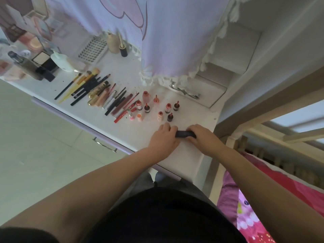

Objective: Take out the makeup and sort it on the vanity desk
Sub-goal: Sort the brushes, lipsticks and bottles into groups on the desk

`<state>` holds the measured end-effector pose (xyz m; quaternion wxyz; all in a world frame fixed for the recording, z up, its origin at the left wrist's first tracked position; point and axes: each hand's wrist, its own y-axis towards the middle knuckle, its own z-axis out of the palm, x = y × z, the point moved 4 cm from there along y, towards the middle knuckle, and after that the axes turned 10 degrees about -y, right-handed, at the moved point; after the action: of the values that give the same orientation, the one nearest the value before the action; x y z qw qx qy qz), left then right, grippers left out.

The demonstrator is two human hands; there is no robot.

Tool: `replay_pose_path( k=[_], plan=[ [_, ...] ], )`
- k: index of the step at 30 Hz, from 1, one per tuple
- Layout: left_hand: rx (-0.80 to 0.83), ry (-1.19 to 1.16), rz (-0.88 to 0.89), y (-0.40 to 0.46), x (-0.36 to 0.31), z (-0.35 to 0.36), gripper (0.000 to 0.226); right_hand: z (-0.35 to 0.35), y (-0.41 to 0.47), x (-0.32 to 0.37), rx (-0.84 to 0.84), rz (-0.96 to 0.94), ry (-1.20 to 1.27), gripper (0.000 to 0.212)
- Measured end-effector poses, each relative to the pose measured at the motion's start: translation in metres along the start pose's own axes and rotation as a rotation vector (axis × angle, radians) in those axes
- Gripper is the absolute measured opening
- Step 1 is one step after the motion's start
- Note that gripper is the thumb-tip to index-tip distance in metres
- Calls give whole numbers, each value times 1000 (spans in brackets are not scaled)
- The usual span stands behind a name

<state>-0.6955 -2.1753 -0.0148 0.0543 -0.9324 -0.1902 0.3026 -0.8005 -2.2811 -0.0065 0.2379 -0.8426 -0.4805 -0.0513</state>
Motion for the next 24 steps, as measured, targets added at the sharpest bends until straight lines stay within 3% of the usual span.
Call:
replay_pose_path(
  k=[2,7,10,13,16,21,24],
  plan=[
    [7,104,86,-5,6,-9,34,-5,-8,13,11,-51,54,19],
    [222,-138,215,-26,3,-38,16,-26,-20,41,86,-208,-21,23],
    [216,-129,157,-41,32,-67,4,-50,-25,18,73,-136,-76,22],
    [137,-231,1,-54,60,-82,5,-61,-30,-1,63,-16,109,18],
    [34,-392,-17,-54,43,-70,13,-43,-20,19,83,5,279,16],
    [-252,-408,-47,-47,31,-58,19,-16,4,46,-200,37,355,23],
    [-356,-439,-123,-45,41,-55,14,4,15,54,-248,101,401,27]
  ],
)
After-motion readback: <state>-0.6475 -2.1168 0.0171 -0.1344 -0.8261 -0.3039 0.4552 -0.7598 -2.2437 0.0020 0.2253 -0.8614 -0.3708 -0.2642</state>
